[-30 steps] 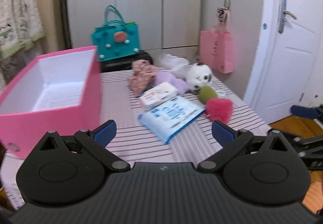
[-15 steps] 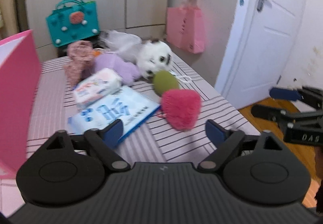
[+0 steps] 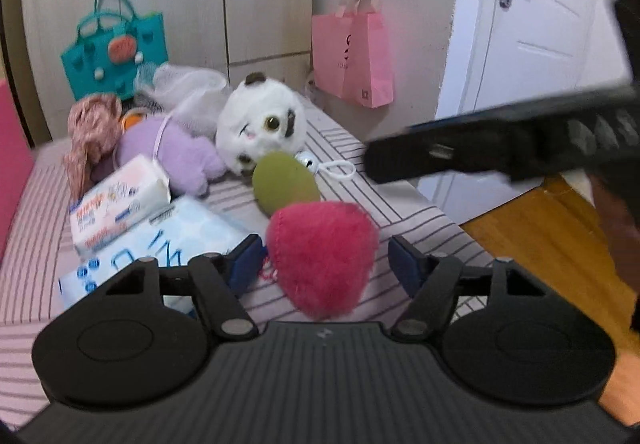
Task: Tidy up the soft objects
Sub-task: 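Grasp the pink pom-pom with the left tool while the right tool grasps the green sponge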
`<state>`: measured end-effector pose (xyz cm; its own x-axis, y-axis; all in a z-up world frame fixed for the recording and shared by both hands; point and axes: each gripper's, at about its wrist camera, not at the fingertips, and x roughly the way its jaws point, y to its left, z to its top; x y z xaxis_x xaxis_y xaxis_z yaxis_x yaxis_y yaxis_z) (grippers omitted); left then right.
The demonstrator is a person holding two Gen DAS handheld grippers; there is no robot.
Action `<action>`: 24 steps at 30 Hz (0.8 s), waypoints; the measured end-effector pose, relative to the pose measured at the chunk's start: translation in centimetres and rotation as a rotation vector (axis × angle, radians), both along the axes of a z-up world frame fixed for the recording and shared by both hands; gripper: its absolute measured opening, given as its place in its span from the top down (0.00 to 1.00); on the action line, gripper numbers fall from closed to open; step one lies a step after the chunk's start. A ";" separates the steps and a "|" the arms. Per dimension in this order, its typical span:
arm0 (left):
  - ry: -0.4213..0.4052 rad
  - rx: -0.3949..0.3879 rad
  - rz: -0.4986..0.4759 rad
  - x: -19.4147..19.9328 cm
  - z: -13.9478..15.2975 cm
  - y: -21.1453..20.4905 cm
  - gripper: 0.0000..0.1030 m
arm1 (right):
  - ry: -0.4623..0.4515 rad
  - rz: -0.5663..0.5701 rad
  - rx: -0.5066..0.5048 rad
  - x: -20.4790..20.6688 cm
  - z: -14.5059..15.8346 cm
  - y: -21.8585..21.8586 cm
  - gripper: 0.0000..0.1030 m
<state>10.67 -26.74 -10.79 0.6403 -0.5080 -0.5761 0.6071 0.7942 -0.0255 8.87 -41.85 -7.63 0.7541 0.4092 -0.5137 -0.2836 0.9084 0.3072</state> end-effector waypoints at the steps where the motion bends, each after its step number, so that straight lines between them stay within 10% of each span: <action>1: -0.013 0.000 0.000 -0.1 0.0 -0.1 0.35 | 0.016 0.015 0.016 0.8 -0.1 0.0 0.45; 24: -0.009 0.003 0.017 0.2 0.1 -0.6 0.57 | 0.175 0.030 0.009 6.1 -3.2 1.9 0.62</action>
<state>10.87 -27.34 -10.64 0.6538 -0.4952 -0.5721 0.5937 0.8045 -0.0179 14.98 -39.94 -10.80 0.6410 0.4349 -0.6324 -0.2518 0.8975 0.3620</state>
